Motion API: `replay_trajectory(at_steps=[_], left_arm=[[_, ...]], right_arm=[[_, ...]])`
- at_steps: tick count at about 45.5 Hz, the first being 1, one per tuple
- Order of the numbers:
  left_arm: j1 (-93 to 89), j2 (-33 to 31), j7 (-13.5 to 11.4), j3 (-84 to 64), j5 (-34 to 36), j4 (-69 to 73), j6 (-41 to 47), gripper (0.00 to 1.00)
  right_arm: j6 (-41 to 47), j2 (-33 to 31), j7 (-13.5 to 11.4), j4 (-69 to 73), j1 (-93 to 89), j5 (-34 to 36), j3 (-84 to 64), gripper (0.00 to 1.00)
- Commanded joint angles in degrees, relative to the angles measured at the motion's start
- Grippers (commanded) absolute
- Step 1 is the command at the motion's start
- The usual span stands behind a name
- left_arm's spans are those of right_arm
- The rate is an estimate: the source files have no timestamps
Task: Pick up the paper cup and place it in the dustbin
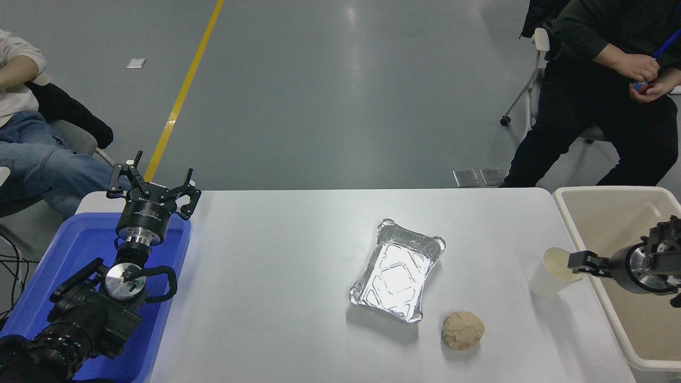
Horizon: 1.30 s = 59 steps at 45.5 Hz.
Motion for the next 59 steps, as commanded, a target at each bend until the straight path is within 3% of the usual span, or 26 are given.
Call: replay_trajectory(at_steps=[1,4,8,14,23,59], left_arm=[[-0.03,0.00,-0.01,-0.02,0.00,0.00,0.00,0.99],[-0.03,0.00,-0.01,0.06,0.00,0.00,0.00,0.99],[-0.03,0.00,-0.01,0.06,0.00,0.00,0.00,0.99],[-0.03,0.00,-0.01,0.06,0.00,0.00,0.00,0.99],[-0.03,0.00,-0.01,-0.02,0.00,0.00,0.00,0.99],[-0.03,0.00,-0.01,-0.02,0.00,0.00,0.00,0.99]], right_arm=[[-3.50,1.48,0.09,-0.54,-2.67,0.01,2.97,0.98],[-4.29,2.19,0.09,-0.54,-3.11,-0.08,2.97,0.93],[-5.52,3.68,0.09,-0.45,-3.37,-0.16,2.97,0.77],[-6.05,4.91,0.09,-0.54,-3.81,-0.60,2.88,0.36],[-6.67,4.83,0.09,-0.45,-3.73,-0.78,2.80,0.00],[-5.00,-0.53,0.35,8.24,11.03,-0.95,-3.26,0.00]])
